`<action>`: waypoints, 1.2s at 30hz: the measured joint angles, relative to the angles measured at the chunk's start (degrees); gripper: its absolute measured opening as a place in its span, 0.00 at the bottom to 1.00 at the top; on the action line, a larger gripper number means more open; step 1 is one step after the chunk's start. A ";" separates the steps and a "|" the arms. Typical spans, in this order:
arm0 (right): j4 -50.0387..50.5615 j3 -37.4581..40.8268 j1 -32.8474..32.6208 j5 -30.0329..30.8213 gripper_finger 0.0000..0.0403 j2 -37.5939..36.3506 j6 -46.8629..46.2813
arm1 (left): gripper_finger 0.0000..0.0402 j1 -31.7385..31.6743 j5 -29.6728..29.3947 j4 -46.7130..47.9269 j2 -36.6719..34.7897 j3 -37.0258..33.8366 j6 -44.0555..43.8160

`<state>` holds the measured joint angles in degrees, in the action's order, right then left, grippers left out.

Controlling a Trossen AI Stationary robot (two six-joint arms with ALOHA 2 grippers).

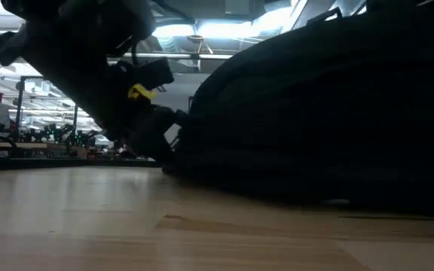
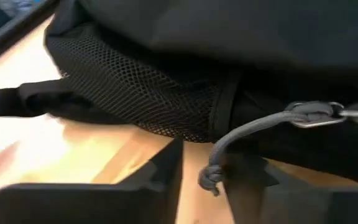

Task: Unpack backpack
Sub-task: Open the black backpack, then remove the transparent zipper bag from the black backpack

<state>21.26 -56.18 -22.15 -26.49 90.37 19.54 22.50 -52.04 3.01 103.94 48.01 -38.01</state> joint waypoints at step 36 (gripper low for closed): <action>-1.43 -0.04 4.55 44.45 0.00 -12.98 -1.76 | 0.71 8.81 -13.20 -37.53 -3.56 0.39 43.07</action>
<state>19.83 -56.23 -17.61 17.96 77.38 17.78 31.31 -65.23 -34.51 100.38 48.40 5.06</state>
